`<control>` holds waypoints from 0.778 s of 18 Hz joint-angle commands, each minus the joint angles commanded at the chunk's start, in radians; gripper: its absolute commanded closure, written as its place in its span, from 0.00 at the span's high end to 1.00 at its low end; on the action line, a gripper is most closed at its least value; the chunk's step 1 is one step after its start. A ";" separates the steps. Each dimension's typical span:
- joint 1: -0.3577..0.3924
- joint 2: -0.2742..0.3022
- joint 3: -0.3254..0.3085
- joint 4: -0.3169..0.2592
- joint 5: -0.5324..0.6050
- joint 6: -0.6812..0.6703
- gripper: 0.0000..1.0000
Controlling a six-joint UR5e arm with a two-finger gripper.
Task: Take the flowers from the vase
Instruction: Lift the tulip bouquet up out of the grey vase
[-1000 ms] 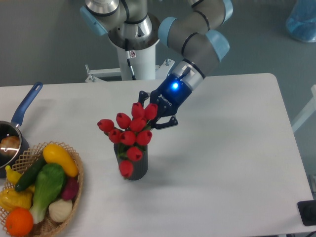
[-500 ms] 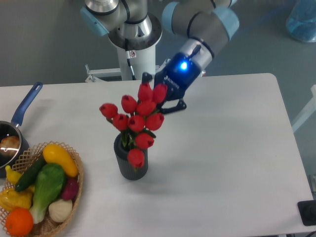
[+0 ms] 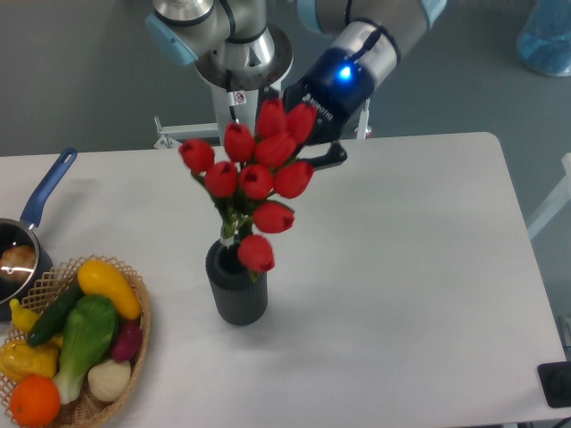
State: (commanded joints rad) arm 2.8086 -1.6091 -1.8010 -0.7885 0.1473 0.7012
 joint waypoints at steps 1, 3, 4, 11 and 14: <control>0.017 0.000 0.003 0.002 0.000 -0.006 0.00; 0.048 -0.009 0.020 0.002 0.000 0.003 0.00; 0.070 -0.015 0.025 0.005 0.001 0.006 0.00; 0.152 -0.112 0.064 0.008 0.106 0.155 0.00; 0.175 -0.138 0.071 0.009 0.222 0.187 0.00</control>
State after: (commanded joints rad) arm 2.9834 -1.7471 -1.7304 -0.7793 0.3692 0.8881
